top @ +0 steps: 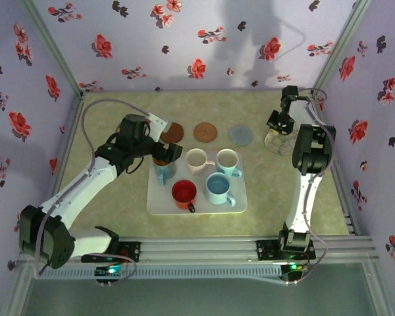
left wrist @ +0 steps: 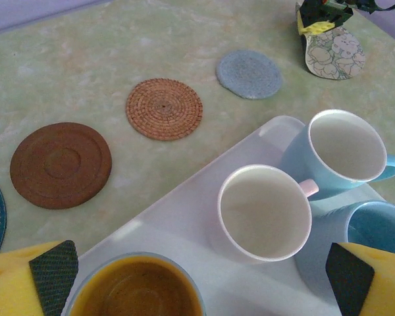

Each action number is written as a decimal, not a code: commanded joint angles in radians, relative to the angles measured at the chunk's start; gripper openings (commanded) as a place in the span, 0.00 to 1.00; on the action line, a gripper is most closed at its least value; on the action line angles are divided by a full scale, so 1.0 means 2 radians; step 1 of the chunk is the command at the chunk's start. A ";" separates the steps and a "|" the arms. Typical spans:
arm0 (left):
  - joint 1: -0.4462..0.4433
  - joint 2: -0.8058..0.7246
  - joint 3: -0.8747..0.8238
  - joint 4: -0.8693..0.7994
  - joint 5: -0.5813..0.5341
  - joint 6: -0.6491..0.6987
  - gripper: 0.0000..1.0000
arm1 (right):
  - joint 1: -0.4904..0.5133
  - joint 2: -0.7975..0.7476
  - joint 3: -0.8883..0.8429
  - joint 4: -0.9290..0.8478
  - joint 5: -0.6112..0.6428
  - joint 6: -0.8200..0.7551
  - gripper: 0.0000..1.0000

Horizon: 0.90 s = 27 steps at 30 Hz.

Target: Place the cup by the coaster

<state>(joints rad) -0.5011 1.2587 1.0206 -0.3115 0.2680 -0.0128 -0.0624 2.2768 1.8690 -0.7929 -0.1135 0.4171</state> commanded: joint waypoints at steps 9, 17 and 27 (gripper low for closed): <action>0.002 0.010 0.021 -0.001 -0.007 -0.004 1.00 | 0.010 0.035 0.044 -0.015 -0.029 -0.011 0.09; 0.001 0.017 0.027 0.006 -0.006 -0.006 1.00 | 0.020 0.044 0.048 -0.013 -0.031 -0.012 0.11; 0.001 0.019 0.026 0.006 -0.005 -0.006 1.00 | 0.020 0.053 0.059 -0.016 -0.023 -0.009 0.44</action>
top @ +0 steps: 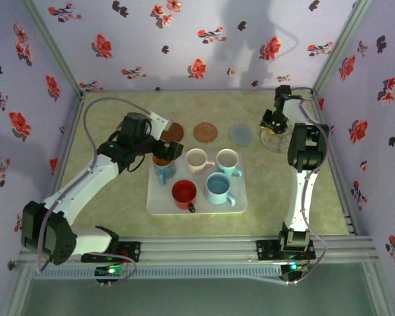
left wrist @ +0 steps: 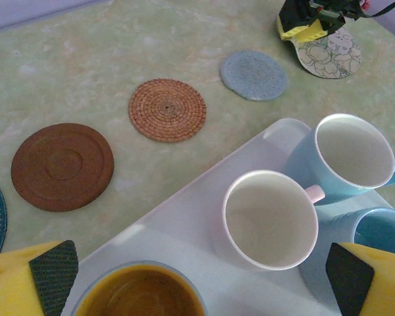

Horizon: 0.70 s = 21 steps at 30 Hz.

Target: Place the cup by the coaster

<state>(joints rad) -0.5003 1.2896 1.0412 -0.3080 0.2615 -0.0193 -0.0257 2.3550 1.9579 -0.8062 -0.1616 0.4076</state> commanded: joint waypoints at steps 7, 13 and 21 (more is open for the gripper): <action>0.001 0.001 0.017 0.004 -0.003 -0.003 1.00 | 0.002 0.012 0.027 -0.015 0.003 -0.004 0.68; 0.001 -0.001 0.022 0.005 -0.006 -0.019 1.00 | 0.003 -0.006 0.028 -0.015 -0.004 -0.008 0.82; 0.001 -0.013 0.038 0.003 -0.022 -0.038 1.00 | 0.006 -0.086 -0.011 0.009 -0.013 -0.022 1.00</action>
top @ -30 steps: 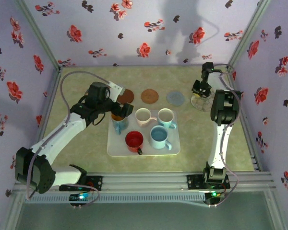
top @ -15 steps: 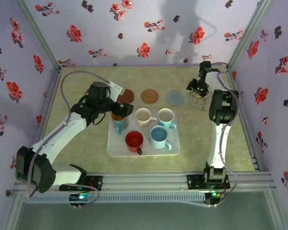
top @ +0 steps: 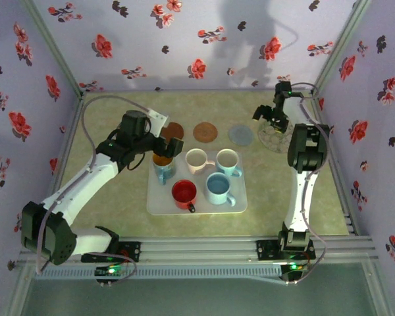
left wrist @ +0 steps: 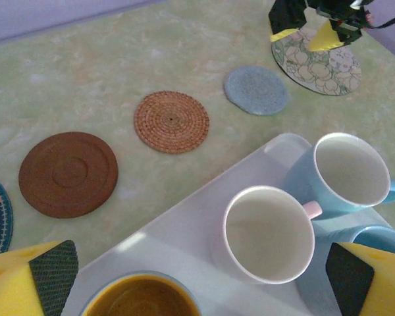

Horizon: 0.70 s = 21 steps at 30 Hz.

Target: Place the cup by the coaster

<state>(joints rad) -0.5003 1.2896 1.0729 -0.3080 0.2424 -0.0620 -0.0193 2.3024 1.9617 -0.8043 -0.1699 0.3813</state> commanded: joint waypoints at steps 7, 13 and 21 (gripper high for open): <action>0.001 -0.047 0.055 -0.011 -0.070 -0.040 1.00 | 0.013 -0.152 -0.077 0.028 -0.012 -0.013 1.00; 0.001 -0.043 0.117 -0.115 -0.135 -0.067 1.00 | 0.034 -0.262 -0.182 0.068 -0.012 -0.019 1.00; 0.000 -0.041 0.187 -0.250 -0.161 -0.123 1.00 | 0.068 -0.420 -0.327 0.137 -0.045 0.003 1.00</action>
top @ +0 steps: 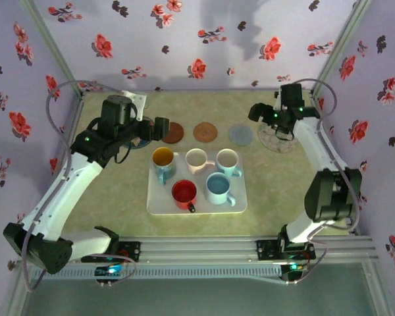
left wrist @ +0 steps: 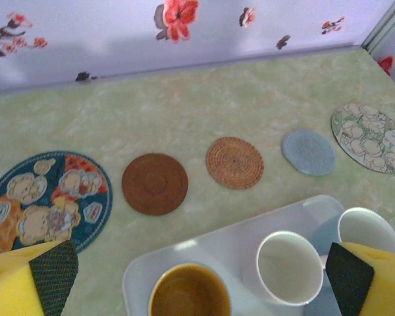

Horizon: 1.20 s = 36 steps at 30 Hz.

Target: Place the cup by the coaster

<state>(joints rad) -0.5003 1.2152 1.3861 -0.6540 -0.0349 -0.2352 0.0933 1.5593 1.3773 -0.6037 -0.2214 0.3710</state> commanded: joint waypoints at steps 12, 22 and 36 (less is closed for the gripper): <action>-0.008 -0.033 0.034 -0.212 -0.029 -0.096 1.00 | 0.087 -0.230 -0.173 0.037 -0.036 -0.015 1.00; -0.028 -0.040 -0.043 -0.220 0.004 -0.155 1.00 | 0.167 -0.310 -0.240 0.026 -0.033 -0.024 1.00; -0.044 -0.020 -0.154 -0.135 0.048 -0.216 0.91 | 0.240 -0.367 -0.327 0.118 -0.034 0.029 1.00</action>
<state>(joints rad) -0.5789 1.1538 1.0969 -0.9649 0.0227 -0.6384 0.5537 0.8387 0.7338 -0.4343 -0.2924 0.3962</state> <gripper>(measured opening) 0.919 0.996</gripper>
